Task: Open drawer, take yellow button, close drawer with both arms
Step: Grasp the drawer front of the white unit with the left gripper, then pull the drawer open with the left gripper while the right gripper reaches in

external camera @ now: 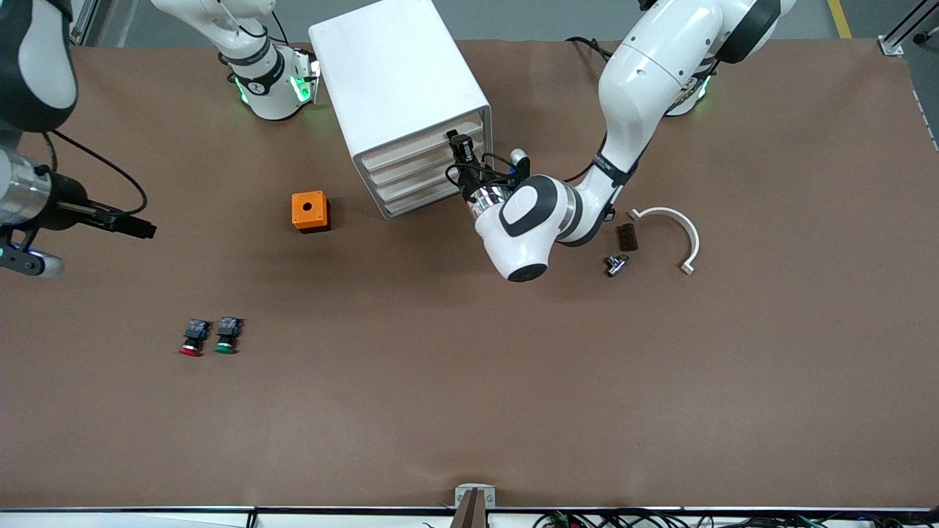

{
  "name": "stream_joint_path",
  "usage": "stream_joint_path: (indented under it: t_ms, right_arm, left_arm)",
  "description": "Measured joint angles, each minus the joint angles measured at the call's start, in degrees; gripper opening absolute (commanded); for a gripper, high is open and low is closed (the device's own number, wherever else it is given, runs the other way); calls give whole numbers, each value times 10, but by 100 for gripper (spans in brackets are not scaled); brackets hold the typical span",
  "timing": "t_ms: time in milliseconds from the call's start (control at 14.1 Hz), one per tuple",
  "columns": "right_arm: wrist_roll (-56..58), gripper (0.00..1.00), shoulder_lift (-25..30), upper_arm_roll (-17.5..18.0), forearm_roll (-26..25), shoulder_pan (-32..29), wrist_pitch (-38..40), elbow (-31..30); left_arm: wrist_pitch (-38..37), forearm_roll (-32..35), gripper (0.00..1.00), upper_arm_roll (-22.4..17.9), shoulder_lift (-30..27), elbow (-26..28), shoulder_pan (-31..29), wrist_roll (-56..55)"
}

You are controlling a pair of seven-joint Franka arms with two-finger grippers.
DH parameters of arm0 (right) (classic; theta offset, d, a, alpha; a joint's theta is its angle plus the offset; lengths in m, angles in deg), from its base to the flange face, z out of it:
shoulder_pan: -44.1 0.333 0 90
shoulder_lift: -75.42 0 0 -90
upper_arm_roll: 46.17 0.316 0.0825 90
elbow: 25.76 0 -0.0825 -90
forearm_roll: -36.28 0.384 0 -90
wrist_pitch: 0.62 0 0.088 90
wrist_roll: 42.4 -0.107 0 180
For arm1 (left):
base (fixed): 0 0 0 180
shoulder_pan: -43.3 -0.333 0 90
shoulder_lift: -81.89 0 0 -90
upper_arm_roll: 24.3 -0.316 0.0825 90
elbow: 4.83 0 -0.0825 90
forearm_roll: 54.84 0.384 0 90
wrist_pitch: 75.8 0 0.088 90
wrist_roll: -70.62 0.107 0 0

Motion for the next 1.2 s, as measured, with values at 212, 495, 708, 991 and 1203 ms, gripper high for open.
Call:
stream_joint_path:
  t_ms: [212,495,708,991,1203]
  right_arm:
    - [-133,100,5,3,28,56,0,3]
    - [-291,100,10,5,34,141,-6,8]
    - [-425,100,11,5,35,218,-28,9]
    - [-624,100,10,6,36,341,-106,-10]
    - [-711,100,7,6,36,406,-166,-43]
  left_arm:
    - [1,0,0,-21,0,-16,-14,-1]
    - [13,0,0,-41,0,-37,-75,35]
    - [47,0,29,-41,0,-44,-83,65]
    - [74,0,100,-41,1,-44,-80,127]
    - [91,1,100,-48,3,-44,-88,144]
